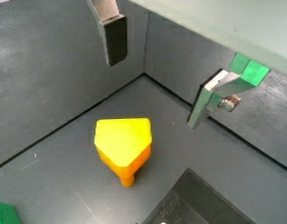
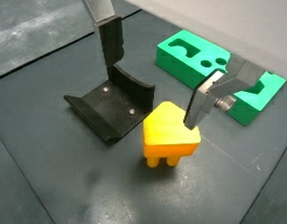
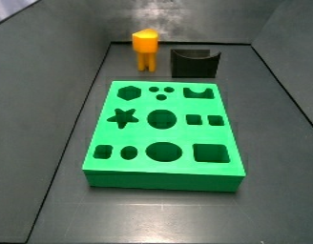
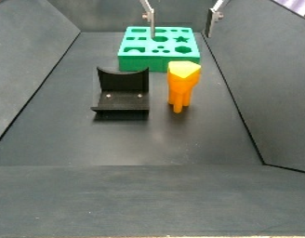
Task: Pick up the 3 prong object. Move up. Move to above the board. Insert the 3 prong object.
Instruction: Pick up the 3 prong object.
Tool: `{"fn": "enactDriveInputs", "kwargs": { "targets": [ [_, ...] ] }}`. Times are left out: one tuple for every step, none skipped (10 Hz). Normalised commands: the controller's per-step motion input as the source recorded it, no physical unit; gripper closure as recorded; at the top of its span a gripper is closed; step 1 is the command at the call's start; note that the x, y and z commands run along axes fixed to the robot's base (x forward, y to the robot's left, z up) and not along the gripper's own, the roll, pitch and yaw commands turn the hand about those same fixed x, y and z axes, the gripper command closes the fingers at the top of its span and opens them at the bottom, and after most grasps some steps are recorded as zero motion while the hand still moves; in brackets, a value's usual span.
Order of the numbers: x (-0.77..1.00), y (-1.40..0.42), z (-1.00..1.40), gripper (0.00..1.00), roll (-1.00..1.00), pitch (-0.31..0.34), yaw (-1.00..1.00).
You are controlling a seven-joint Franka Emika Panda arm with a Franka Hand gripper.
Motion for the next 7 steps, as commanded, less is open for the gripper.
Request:
{"fn": "enactDriveInputs", "kwargs": {
  "targets": [
    [-0.03, -0.02, 0.0, 0.0, 0.0, 0.0, 0.0],
    [0.0, -0.07, 0.0, 0.0, 0.0, 0.0, 0.0],
    [0.02, -0.11, -0.09, 0.0, 0.0, 0.0, 0.44],
    [0.15, -0.2, -0.3, 0.0, 0.0, 0.0, 0.86],
    [0.13, -0.14, -0.33, 0.0, 0.0, 0.003, 0.94],
    [0.12, -0.14, -0.36, 0.0, 0.0, 0.004, 0.94],
    [0.16, -0.14, -0.45, 0.0, 0.0, 0.004, 0.94]
  ]
}}
